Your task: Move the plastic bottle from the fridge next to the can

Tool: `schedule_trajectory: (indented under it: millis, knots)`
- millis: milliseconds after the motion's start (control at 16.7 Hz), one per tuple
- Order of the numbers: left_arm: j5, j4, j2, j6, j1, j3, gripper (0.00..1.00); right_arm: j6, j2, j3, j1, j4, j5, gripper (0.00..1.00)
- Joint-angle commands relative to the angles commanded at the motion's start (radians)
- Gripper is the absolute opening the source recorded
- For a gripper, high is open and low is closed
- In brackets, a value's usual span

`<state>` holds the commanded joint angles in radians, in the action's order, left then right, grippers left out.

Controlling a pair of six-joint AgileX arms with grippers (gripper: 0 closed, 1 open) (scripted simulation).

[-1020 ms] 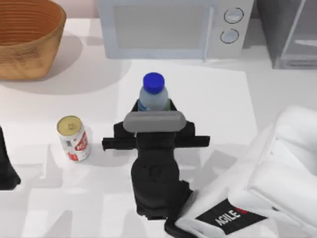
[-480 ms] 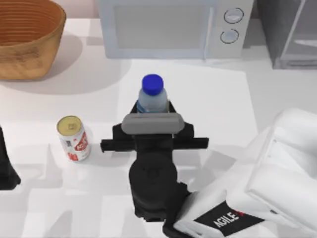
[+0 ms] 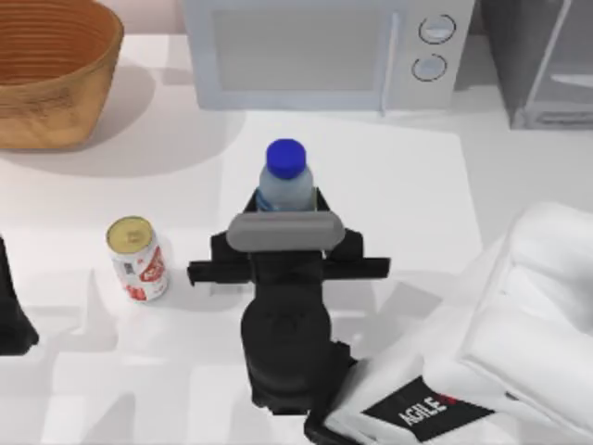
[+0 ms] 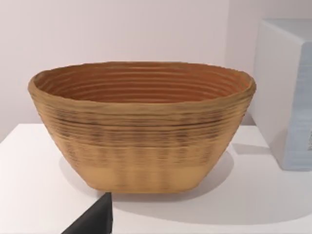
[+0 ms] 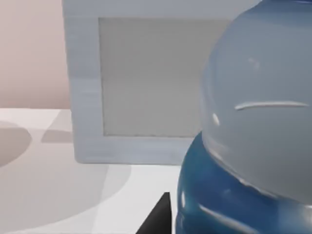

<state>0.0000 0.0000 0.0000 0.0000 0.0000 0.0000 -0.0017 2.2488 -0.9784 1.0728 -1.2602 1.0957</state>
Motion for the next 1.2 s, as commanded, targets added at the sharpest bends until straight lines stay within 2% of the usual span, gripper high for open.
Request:
schedule_trajectory:
  millis: [360,960,1200]
  knots:
    - [0.000,0.000,0.000,0.000,0.000,0.000,1.00,0.000,0.000,0.000,0.000,0.000,0.000,0.98]
    - [0.000,0.000,0.000,0.000,0.000,0.000,1.00,0.000,-0.001,0.003,0.002,-0.002,0.003,1.00]
    - [0.000,0.000,0.000,0.000,0.000,0.000,1.00,0.003,-0.022,0.049,0.058,-0.026,0.058,1.00]
